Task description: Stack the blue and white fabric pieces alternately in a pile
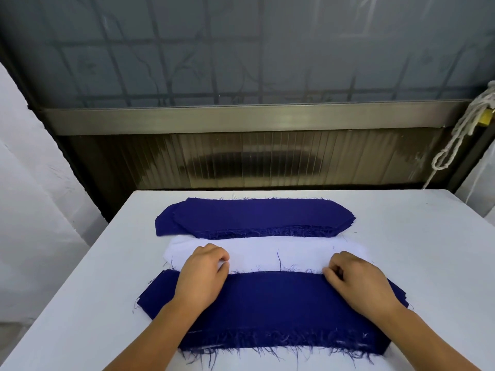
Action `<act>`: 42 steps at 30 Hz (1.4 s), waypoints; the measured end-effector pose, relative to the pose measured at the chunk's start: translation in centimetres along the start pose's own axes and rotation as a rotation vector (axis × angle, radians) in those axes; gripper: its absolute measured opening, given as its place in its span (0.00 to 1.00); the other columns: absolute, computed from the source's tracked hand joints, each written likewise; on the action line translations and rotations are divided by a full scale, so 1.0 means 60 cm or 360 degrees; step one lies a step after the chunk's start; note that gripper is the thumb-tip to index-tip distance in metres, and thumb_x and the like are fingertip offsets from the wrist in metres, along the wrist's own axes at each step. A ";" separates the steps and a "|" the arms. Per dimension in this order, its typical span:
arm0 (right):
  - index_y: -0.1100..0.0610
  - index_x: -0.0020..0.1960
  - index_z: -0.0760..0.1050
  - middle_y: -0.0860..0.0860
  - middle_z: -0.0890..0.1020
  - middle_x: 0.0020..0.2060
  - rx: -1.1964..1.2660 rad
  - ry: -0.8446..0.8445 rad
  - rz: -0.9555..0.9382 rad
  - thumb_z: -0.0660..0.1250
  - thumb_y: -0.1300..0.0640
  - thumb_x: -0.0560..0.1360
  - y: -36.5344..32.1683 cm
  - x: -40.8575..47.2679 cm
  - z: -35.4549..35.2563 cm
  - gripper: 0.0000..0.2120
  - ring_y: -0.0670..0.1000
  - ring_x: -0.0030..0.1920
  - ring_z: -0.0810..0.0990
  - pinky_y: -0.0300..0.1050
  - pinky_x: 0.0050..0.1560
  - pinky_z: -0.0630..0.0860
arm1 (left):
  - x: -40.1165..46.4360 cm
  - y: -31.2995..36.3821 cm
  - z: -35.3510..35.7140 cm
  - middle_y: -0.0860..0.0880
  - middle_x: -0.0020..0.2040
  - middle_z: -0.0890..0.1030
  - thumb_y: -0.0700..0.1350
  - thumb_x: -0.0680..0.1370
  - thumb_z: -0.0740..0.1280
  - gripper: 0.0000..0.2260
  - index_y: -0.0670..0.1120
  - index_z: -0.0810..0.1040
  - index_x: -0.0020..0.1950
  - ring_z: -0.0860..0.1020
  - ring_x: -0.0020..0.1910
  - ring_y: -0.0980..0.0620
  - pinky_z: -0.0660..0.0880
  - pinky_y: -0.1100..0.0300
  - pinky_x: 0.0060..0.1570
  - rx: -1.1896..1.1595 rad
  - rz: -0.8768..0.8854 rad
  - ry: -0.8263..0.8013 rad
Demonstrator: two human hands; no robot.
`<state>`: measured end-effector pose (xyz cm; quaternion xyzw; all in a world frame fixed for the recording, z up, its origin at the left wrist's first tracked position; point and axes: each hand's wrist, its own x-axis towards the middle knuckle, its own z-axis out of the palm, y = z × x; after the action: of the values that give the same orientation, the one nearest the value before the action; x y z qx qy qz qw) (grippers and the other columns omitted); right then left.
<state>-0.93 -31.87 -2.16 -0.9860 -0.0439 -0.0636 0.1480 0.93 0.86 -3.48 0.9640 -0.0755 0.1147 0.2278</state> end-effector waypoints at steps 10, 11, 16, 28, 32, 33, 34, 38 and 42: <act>0.48 0.49 0.74 0.42 0.77 0.45 0.0102 0.0189 -0.0003 0.65 0.51 0.77 -0.018 0.089 -0.012 0.02 0.43 0.42 0.75 0.36 0.38 0.71 | 0.068 0.009 -0.023 0.54 0.56 0.79 0.44 0.78 0.66 0.10 0.49 0.80 0.58 0.74 0.52 0.53 0.74 0.60 0.51 0.0199 0.0008 0.0176; 0.49 0.55 0.75 0.43 0.77 0.50 0.0125 0.0206 -0.0005 0.66 0.53 0.77 -0.020 0.104 -0.010 0.07 0.45 0.47 0.75 0.38 0.43 0.73 | 0.082 0.011 -0.024 0.53 0.58 0.79 0.43 0.78 0.67 0.11 0.49 0.79 0.60 0.75 0.53 0.52 0.74 0.59 0.53 0.0218 0.0032 0.0212; 0.53 0.68 0.72 0.47 0.75 0.65 0.0167 0.0151 0.0011 0.67 0.57 0.76 -0.023 0.151 0.009 0.20 0.49 0.65 0.72 0.45 0.66 0.70 | 0.122 0.001 -0.007 0.51 0.73 0.69 0.47 0.79 0.65 0.21 0.48 0.70 0.73 0.65 0.72 0.52 0.61 0.57 0.72 0.0272 0.0011 0.0075; 0.57 0.55 0.81 0.49 0.83 0.52 0.0022 0.0392 -0.0013 0.61 0.60 0.80 -0.017 0.154 0.035 0.11 0.52 0.50 0.80 0.45 0.53 0.74 | 0.112 -0.007 0.012 0.46 0.58 0.82 0.36 0.75 0.71 0.09 0.43 0.84 0.55 0.80 0.59 0.47 0.75 0.55 0.58 0.0341 0.0101 0.0202; 0.55 0.52 0.80 0.48 0.81 0.48 0.0031 0.0449 0.0029 0.61 0.59 0.80 -0.017 0.157 0.039 0.09 0.51 0.46 0.78 0.43 0.48 0.71 | 0.111 0.002 0.006 0.49 0.43 0.83 0.34 0.74 0.70 0.06 0.44 0.83 0.45 0.80 0.41 0.49 0.79 0.56 0.42 0.0402 0.0019 0.0157; 0.55 0.51 0.80 0.48 0.81 0.47 0.0031 0.0458 0.0038 0.61 0.59 0.80 -0.017 0.158 0.040 0.08 0.51 0.46 0.77 0.42 0.47 0.70 | 0.111 0.003 0.006 0.50 0.43 0.82 0.34 0.75 0.67 0.07 0.45 0.81 0.46 0.78 0.41 0.51 0.77 0.57 0.42 0.0406 0.0002 0.0141; 0.55 0.51 0.79 0.48 0.80 0.47 0.0033 0.0461 0.0044 0.61 0.59 0.80 -0.018 0.158 0.040 0.08 0.50 0.45 0.77 0.43 0.47 0.70 | 0.113 0.002 0.007 0.51 0.43 0.81 0.35 0.76 0.66 0.07 0.45 0.81 0.47 0.77 0.40 0.52 0.76 0.57 0.42 0.0400 -0.0001 0.0146; 0.54 0.51 0.78 0.48 0.80 0.47 0.0037 0.0452 0.0060 0.62 0.58 0.79 -0.018 0.159 0.040 0.06 0.50 0.45 0.75 0.43 0.47 0.70 | 0.112 0.002 0.010 0.53 0.43 0.79 0.39 0.79 0.65 0.05 0.47 0.79 0.47 0.75 0.40 0.53 0.75 0.58 0.42 0.0280 -0.0007 0.0261; 0.55 0.60 0.78 0.49 0.81 0.56 0.0050 0.0432 0.0003 0.64 0.58 0.79 -0.017 0.156 0.040 0.11 0.52 0.55 0.78 0.46 0.57 0.73 | 0.114 -0.007 0.018 0.51 0.69 0.74 0.45 0.82 0.62 0.16 0.47 0.74 0.69 0.70 0.69 0.51 0.65 0.58 0.69 0.0243 0.0037 0.0218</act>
<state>8.46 -29.55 -2.83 -0.9659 -0.0236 -0.1957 0.1680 7.80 0.12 -2.85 0.9675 -0.0621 0.1885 0.1569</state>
